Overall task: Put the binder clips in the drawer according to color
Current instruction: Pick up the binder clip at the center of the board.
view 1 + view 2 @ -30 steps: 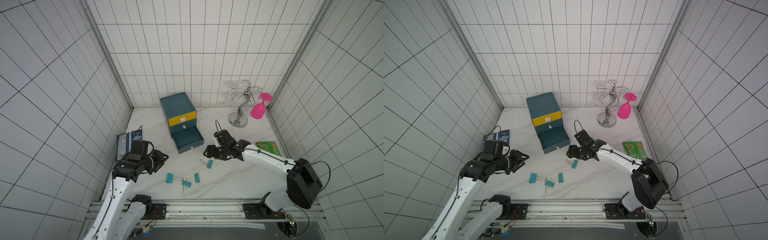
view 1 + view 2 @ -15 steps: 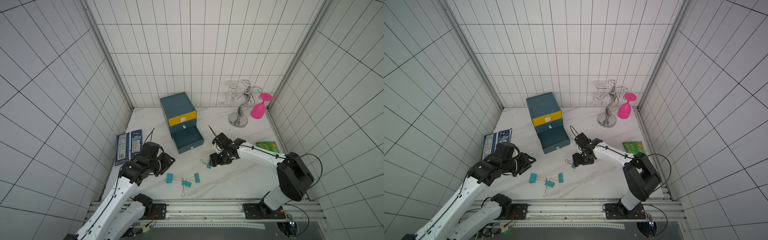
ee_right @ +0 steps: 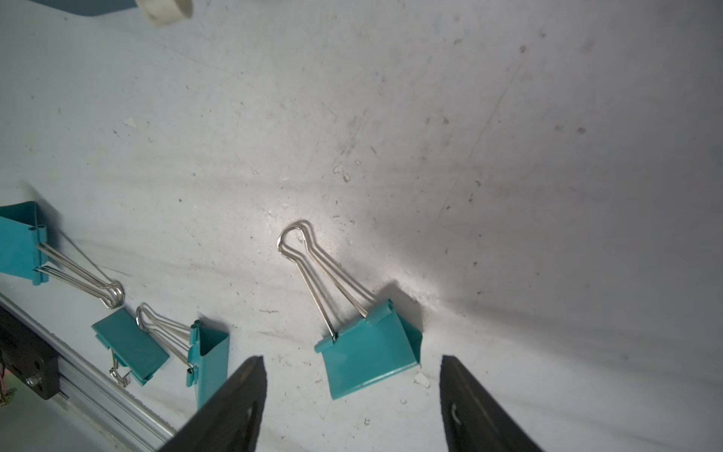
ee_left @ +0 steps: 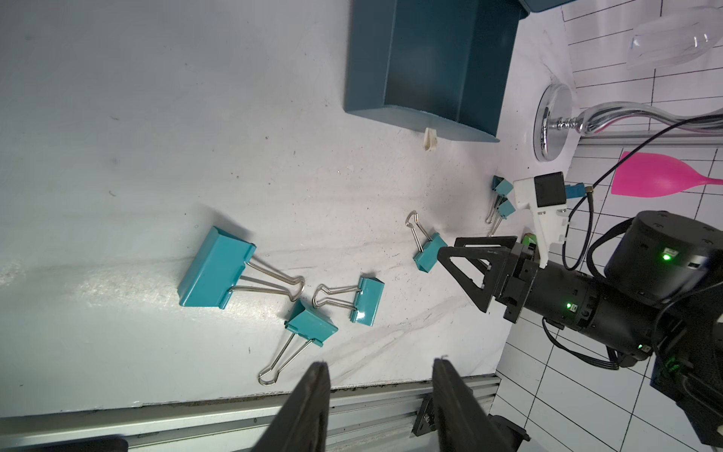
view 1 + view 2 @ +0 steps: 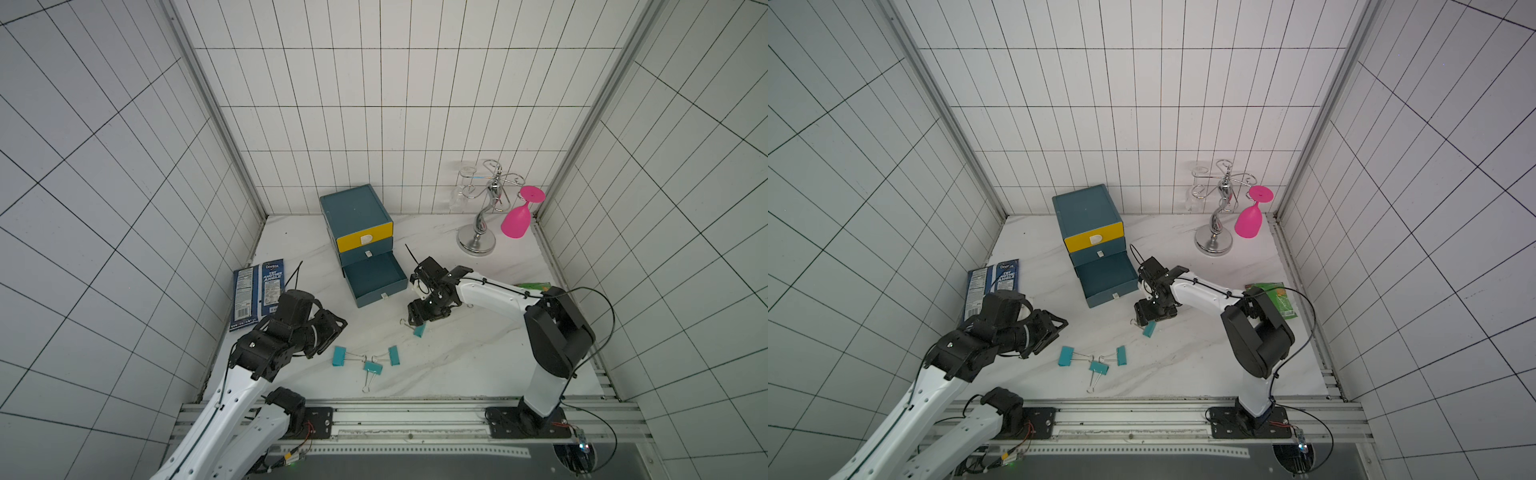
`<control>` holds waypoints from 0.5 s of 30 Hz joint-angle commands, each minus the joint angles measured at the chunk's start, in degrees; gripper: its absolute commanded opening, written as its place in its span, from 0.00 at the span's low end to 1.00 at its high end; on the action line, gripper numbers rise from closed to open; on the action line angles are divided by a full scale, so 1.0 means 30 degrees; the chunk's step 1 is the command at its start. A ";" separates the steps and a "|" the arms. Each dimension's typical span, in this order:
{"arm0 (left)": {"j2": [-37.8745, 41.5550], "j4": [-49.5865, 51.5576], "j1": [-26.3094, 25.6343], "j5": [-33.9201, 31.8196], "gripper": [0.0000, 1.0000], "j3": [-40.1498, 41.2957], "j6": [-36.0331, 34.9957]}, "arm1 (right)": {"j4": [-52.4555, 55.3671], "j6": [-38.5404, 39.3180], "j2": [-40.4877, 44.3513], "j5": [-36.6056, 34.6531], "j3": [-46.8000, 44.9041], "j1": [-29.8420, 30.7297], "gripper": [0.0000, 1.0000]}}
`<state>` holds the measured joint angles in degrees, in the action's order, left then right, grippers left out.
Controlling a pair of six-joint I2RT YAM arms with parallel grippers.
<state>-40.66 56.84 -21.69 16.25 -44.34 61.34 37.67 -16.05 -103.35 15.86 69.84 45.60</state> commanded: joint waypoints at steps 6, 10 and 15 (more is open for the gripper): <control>0.0053 0.0419 -0.0059 -0.0161 0.46 -0.0034 -0.0027 | 0.0619 0.0634 -0.1023 0.0478 0.1077 -0.0062 0.71; -0.0064 0.0421 -0.0044 -0.0085 0.47 -0.0020 -0.0100 | 0.0741 0.0779 -0.1419 0.0558 0.1299 -0.0055 0.71; -0.0126 0.0421 -0.0048 -0.0084 0.47 -0.0045 -0.0130 | 0.0751 0.0810 -0.1499 0.0661 0.0942 0.0073 0.70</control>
<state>-41.06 58.04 -21.69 16.27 -44.29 61.49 38.57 -14.52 -107.24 17.23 72.71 45.60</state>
